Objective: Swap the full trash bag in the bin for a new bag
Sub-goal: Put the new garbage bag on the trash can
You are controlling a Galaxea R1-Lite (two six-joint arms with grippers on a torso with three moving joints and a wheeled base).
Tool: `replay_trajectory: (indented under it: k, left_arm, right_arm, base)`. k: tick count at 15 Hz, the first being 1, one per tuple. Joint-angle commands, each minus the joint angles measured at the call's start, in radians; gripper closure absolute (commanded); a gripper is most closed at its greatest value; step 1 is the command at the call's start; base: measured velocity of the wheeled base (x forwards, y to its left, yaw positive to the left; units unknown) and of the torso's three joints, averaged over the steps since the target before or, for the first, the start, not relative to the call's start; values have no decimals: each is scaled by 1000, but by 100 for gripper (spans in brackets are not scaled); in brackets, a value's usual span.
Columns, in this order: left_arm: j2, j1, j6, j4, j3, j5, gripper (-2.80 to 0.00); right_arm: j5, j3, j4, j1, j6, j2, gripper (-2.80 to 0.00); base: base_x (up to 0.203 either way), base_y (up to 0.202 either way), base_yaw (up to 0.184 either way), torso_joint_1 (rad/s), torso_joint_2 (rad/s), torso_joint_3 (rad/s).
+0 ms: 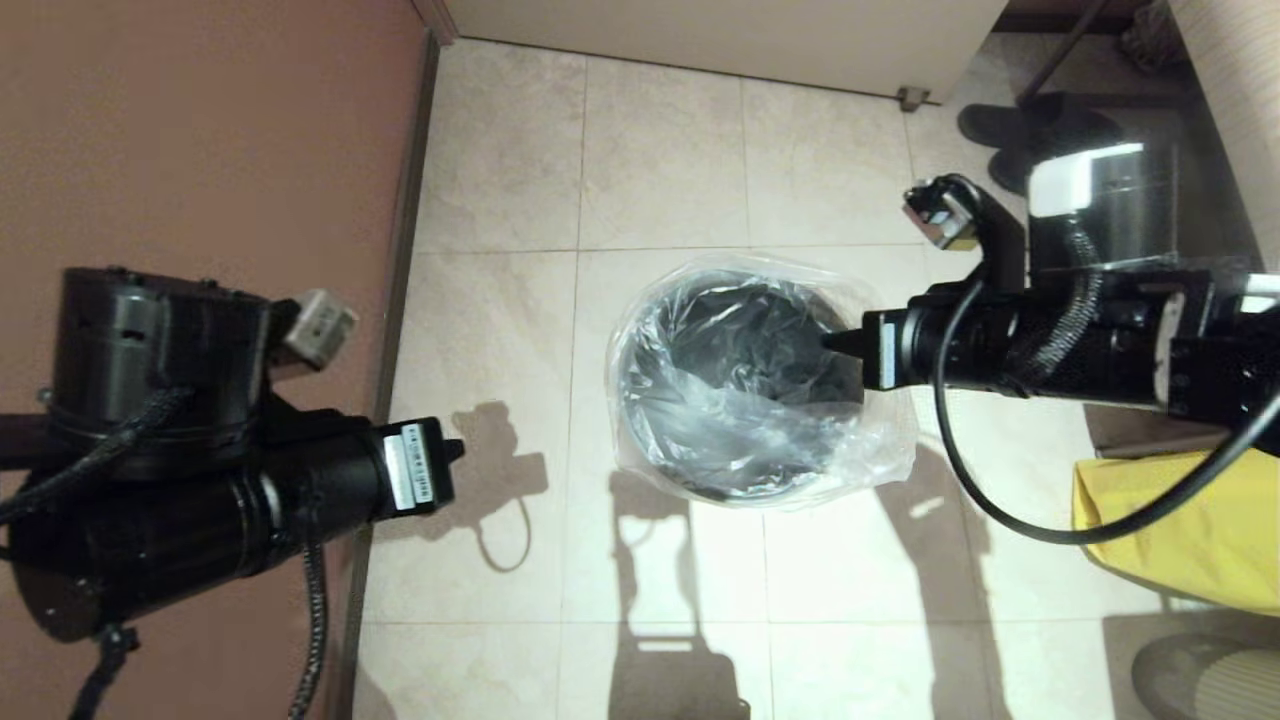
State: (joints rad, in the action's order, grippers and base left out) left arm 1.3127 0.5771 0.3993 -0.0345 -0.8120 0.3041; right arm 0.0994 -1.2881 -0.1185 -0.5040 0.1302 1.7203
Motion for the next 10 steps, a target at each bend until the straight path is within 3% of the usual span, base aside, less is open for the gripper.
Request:
replay_trajectory:
  k: [1,3,6,8,10]
  left_arm:
    - [-103,-33,1,1,34,-18,0]
    - [-143,-79,-2,3,45,-69,0]
    - [-195,-107,0,-1,45,-86,0]
    - [-208,-121,0,-2,52,-87,0]
    - [-218,-149,2,-5,76,-88,0]
  right_arm:
    - [-71,-191,89,-57,-57,144,0]
    - [-136,-352,189,-83,-134,242,0]
    - [-262,-565,353,-96,-320,394,0]
    - [-330,-646,478,-97,-456,457,0]
    - [-386,-685,502,-92,-526,504,0]
  base:
    - [0,0,0,0,0,0]
    - [0,0,0,0,0,0]
    - [0,0,0,0,0,0]
    - [0,0,0,0,0,0]
    - [0,0,0,0,0,0]
